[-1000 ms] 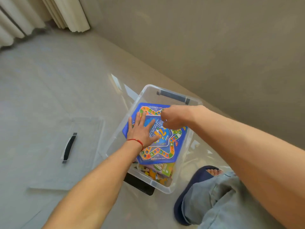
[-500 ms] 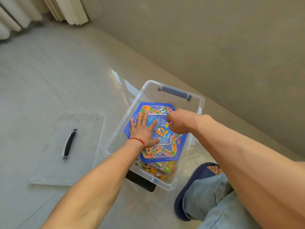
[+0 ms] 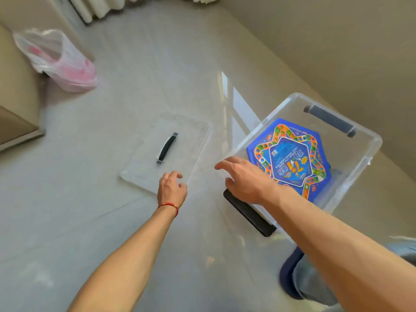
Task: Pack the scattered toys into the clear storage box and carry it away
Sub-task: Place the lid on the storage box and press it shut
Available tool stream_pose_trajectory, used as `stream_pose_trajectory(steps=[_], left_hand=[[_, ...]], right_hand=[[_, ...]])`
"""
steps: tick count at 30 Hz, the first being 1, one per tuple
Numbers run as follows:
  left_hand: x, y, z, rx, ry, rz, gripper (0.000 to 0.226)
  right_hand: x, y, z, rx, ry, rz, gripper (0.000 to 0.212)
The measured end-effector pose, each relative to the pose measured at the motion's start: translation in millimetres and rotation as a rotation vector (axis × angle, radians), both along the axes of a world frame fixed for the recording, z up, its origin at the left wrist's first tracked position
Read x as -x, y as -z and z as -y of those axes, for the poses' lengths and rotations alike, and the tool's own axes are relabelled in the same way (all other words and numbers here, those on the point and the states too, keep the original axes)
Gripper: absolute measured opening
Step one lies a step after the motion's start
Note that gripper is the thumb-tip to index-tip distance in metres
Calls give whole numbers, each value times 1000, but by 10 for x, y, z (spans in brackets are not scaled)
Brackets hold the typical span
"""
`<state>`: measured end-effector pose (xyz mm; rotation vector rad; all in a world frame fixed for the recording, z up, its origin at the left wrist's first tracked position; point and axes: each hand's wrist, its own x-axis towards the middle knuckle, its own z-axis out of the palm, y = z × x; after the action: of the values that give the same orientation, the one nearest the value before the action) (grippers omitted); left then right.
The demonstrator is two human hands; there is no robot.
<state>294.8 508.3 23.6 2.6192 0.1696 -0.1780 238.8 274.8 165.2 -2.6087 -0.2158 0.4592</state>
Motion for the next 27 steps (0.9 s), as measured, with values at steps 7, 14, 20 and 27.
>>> stream_pose_trajectory(steps=[7, 14, 20, 27], left_hand=[[298, 703, -418, -204, 123, -559, 93], [90, 821, -340, -393, 162, -370, 67], [654, 1025, -156, -572, 148, -320, 33], [618, 550, -135, -319, 91, 26, 20]], right_hand=[[40, 246, -285, 50, -69, 47, 49], [14, 325, -256, 23, -15, 93, 43], [-4, 375, -223, 1, 22, 69, 44], [-39, 217, -129, -25, 87, 70, 42]])
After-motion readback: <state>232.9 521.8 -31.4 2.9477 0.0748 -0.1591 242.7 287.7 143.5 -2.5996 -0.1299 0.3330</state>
